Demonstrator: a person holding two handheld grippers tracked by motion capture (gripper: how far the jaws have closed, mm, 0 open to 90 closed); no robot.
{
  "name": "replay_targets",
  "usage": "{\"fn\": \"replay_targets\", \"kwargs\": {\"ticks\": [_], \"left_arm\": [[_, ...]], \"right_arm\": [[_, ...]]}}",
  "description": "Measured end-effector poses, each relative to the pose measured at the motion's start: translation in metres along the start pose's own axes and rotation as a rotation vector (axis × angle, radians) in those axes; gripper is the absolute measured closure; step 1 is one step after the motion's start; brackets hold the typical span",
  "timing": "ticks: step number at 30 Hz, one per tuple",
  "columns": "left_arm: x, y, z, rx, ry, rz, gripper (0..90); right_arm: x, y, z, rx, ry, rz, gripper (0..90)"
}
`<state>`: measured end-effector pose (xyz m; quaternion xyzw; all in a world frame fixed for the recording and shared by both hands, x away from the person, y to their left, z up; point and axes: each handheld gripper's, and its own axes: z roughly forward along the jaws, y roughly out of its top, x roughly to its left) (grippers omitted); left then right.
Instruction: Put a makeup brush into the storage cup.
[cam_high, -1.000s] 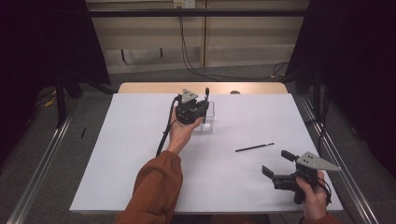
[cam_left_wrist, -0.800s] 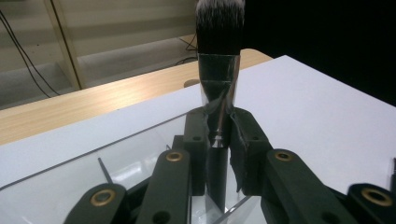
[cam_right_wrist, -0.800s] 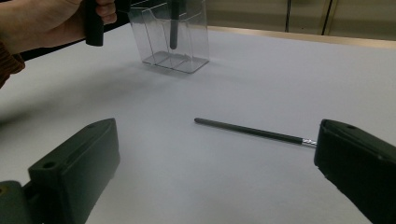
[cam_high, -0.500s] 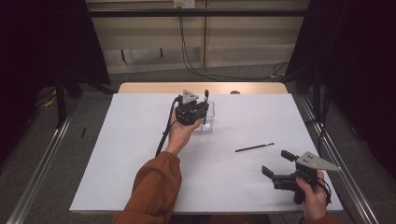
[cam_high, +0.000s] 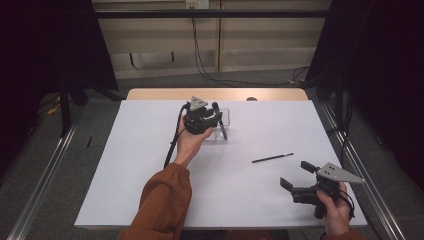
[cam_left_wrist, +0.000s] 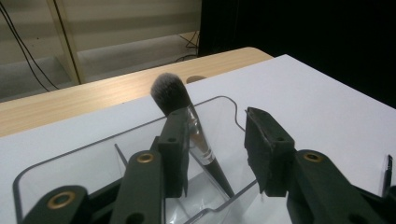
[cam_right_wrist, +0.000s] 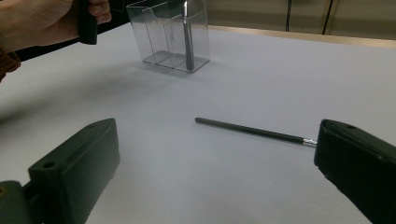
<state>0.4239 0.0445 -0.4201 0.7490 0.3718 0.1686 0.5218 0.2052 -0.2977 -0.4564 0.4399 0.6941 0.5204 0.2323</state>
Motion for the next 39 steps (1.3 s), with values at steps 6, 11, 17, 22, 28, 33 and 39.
{"fn": "replay_targets", "kwargs": {"ticks": [6,11,17,22,28,33,39], "left_arm": [[0.000,0.001,-0.007,-0.011,-0.017,0.006,48.6],[-0.002,0.004,-0.016,-0.034,-0.008,0.013,33.9],[-0.005,0.000,-0.024,-0.043,-0.018,0.019,20.6],[-0.002,-0.001,-0.033,-0.052,-0.017,0.005,7.6],[0.002,-0.003,-0.047,-0.077,-0.032,0.024,4.2],[0.000,-0.006,-0.060,-0.085,-0.041,0.018,4.2],[0.008,-0.012,-0.070,-0.098,-0.040,0.015,4.4]], "right_arm": [[0.000,0.000,0.000,0.001,0.001,0.000,0.0],[0.001,0.000,0.000,0.001,0.000,-0.001,0.0],[0.001,0.000,0.001,0.002,-0.001,0.000,0.0],[0.001,0.000,0.001,0.003,-0.002,-0.003,0.0],[0.000,0.000,0.001,0.004,-0.005,-0.002,0.0],[0.001,0.000,0.001,0.005,-0.006,-0.002,0.0],[0.001,0.000,0.001,0.004,-0.007,-0.005,0.0]]}}
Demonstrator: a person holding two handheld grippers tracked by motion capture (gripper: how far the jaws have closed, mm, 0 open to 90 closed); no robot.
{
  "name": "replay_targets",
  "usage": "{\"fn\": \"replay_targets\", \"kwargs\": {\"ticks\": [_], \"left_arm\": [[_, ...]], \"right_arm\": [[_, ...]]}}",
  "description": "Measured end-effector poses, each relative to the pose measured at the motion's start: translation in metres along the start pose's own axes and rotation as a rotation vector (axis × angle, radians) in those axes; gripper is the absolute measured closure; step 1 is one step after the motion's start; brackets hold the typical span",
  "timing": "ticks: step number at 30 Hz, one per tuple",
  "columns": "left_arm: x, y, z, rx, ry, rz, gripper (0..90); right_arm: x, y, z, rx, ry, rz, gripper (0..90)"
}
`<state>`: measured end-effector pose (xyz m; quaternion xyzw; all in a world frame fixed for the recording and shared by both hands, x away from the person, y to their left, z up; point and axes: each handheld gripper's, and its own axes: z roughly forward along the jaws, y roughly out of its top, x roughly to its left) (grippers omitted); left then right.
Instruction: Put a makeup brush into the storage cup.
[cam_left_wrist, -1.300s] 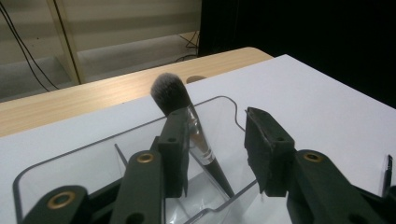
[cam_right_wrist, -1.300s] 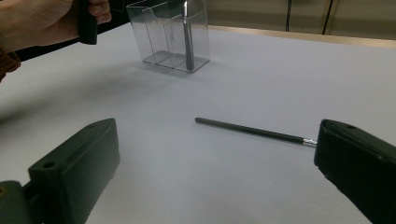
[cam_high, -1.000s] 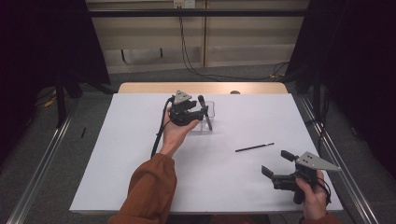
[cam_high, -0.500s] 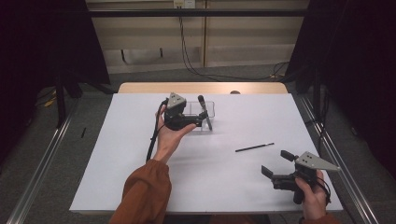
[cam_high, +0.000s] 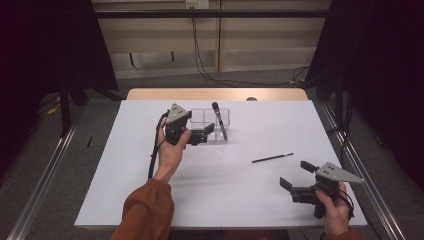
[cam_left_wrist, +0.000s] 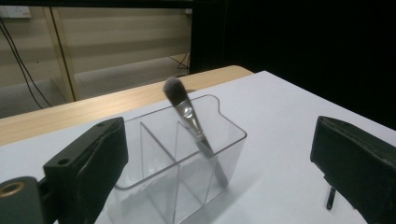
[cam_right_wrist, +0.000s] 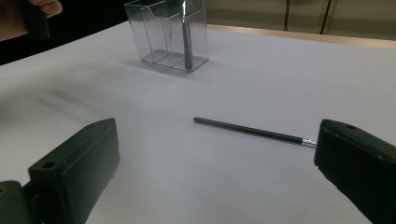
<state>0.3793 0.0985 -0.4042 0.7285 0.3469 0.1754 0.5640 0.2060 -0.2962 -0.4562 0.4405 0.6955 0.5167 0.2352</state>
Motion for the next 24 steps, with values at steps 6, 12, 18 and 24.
{"fn": "replay_targets", "kwargs": {"ticks": [6,12,18,24], "left_arm": [[0.007,-0.004,-0.012,0.003,0.006,-0.008,4.5],[0.012,-0.008,-0.023,-0.004,0.016,-0.004,4.3],[0.010,-0.009,-0.036,-0.013,0.065,0.034,5.4],[0.011,-0.011,-0.052,-0.064,0.049,0.029,5.4]], "right_arm": [[0.000,0.000,0.000,0.000,-0.002,0.001,0.0],[-0.001,0.000,-0.001,-0.008,-0.013,0.009,0.0],[-0.002,0.000,-0.002,-0.016,-0.031,0.013,0.0],[-0.001,-0.001,-0.002,-0.022,-0.034,0.011,0.0]]}}
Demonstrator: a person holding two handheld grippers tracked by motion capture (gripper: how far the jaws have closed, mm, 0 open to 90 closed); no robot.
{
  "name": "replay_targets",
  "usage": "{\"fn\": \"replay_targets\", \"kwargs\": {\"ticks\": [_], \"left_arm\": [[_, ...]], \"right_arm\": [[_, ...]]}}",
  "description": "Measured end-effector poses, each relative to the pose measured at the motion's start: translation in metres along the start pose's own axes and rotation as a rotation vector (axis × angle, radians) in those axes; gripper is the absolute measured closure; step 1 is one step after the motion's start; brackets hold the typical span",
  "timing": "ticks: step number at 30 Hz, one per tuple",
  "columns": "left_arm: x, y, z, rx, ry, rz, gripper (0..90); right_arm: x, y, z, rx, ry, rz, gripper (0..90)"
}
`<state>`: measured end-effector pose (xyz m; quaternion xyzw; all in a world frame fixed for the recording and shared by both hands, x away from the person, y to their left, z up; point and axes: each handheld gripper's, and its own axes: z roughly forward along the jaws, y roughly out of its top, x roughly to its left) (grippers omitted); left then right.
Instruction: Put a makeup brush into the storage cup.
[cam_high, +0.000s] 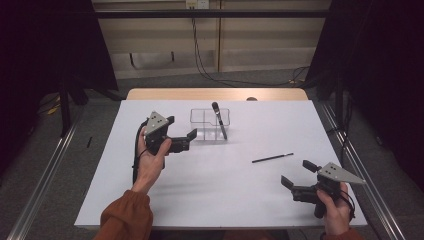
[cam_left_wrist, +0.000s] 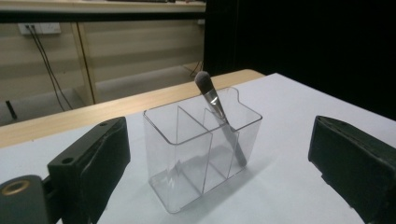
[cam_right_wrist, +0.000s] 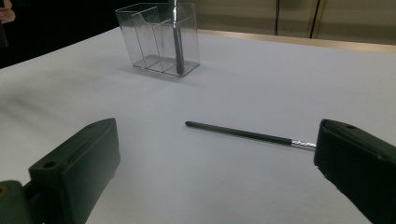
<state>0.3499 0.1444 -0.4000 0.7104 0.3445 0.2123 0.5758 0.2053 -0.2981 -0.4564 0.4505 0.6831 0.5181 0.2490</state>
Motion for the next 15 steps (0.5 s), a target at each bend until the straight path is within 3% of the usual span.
{"fn": "replay_targets", "kwargs": {"ticks": [1,3,6,11,15], "left_arm": [[0.001,0.000,-0.002,-0.007,-0.001,-0.012,5.5],[0.002,-0.001,-0.007,-0.006,0.011,0.015,5.4],[0.005,-0.006,-0.015,0.003,0.012,0.016,4.8],[0.008,-0.013,-0.026,0.004,0.053,0.030,4.8],[0.012,-0.019,-0.034,0.007,0.038,0.068,6.0]], "right_arm": [[0.000,0.000,0.000,0.000,0.000,0.001,0.0],[0.000,0.000,0.000,0.001,0.001,0.000,0.0],[0.000,0.000,0.000,0.001,0.002,-0.001,0.0],[0.000,0.000,0.000,0.002,0.002,-0.002,0.0],[0.000,0.000,0.000,0.004,0.003,-0.001,0.0]]}}
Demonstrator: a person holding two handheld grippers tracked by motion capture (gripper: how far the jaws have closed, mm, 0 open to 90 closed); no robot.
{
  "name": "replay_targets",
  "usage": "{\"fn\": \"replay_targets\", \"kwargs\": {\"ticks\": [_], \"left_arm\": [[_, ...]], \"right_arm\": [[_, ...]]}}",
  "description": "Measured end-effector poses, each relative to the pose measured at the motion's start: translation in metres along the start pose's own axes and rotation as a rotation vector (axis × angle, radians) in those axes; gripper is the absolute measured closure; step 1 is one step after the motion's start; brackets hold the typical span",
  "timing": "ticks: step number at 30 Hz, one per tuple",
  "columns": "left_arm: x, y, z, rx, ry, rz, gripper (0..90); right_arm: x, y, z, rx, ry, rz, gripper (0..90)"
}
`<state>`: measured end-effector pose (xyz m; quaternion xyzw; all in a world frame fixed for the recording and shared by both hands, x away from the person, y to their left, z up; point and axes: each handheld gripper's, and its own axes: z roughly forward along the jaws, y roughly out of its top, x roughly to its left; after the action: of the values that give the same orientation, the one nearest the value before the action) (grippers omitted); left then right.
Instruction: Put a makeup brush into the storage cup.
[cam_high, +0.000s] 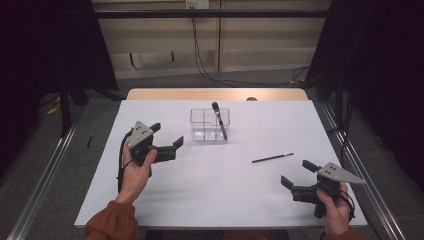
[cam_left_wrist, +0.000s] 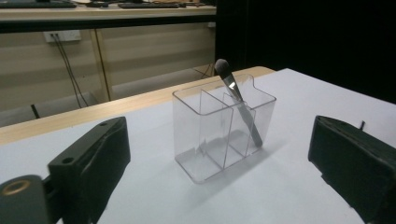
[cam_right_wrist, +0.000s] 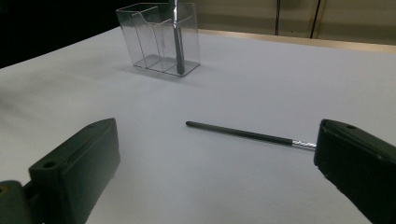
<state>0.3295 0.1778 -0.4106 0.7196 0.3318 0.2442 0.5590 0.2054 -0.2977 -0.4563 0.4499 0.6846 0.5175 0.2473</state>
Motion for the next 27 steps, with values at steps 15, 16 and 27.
{"fn": "replay_targets", "kwargs": {"ticks": [15,16,27], "left_arm": [[0.009,-0.021,-0.037,0.013,0.003,-0.035,5.6],[0.010,-0.021,-0.040,0.014,0.005,-0.028,5.5],[0.012,-0.035,-0.067,0.007,0.034,-0.041,4.4]], "right_arm": [[0.001,0.000,0.000,0.000,0.002,-0.004,0.0],[0.001,0.000,0.000,0.000,0.001,-0.004,0.0],[0.002,0.002,0.003,-0.002,-0.009,-0.005,0.0]]}}
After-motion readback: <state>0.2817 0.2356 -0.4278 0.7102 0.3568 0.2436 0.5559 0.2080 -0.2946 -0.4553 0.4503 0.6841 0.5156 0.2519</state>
